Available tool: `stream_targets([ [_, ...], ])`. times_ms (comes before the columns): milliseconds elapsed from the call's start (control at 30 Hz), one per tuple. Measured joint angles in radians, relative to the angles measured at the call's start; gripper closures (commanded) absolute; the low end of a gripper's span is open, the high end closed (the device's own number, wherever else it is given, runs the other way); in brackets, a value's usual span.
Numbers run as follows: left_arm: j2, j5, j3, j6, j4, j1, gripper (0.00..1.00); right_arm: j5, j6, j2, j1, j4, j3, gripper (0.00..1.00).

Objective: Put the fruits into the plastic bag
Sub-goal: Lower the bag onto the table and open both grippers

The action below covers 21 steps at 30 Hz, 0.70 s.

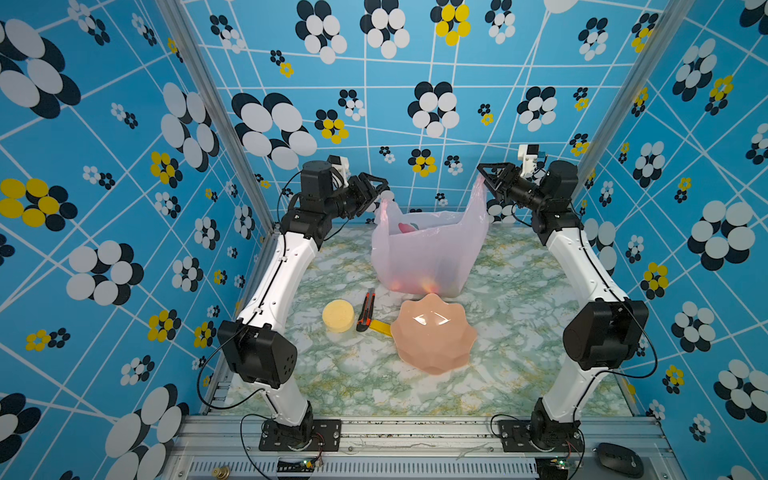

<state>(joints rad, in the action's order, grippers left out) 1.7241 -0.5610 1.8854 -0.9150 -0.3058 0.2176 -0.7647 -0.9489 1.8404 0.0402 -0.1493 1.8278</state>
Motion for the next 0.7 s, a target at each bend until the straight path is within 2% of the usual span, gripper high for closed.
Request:
stream_targets([
  [100, -0.004, 0.006, 0.0, 0.033, -0.035, 0.0, 0.27, 0.013, 0.051, -0.009, 0.0, 0.092, 0.006, 0.27],
  [300, -0.006, 0.041, 0.048, 0.159, -0.209, 0.0, 0.27, 0.106, 0.214, -0.011, 0.0, 0.515, 0.133, 0.18],
  [367, -0.008, 0.056, 0.062, 0.2, -0.251, 0.001, 0.26, 0.131, 0.26, -0.021, 0.0, 0.601, 0.146, 0.17],
  [533, -0.034, 0.106, 0.042, 0.291, -0.333, 0.006, 0.26, 0.184, 0.338, -0.127, 0.0, 0.72, 0.017, 0.11],
  [633, -0.077, 0.139, -0.018, 0.336, -0.358, 0.006, 0.26, 0.204, 0.366, -0.208, 0.0, 0.742, -0.08, 0.02],
  [700, -0.12, 0.165, -0.072, 0.365, -0.374, 0.006, 0.26, 0.217, 0.389, -0.259, 0.0, 0.758, -0.134, 0.01],
])
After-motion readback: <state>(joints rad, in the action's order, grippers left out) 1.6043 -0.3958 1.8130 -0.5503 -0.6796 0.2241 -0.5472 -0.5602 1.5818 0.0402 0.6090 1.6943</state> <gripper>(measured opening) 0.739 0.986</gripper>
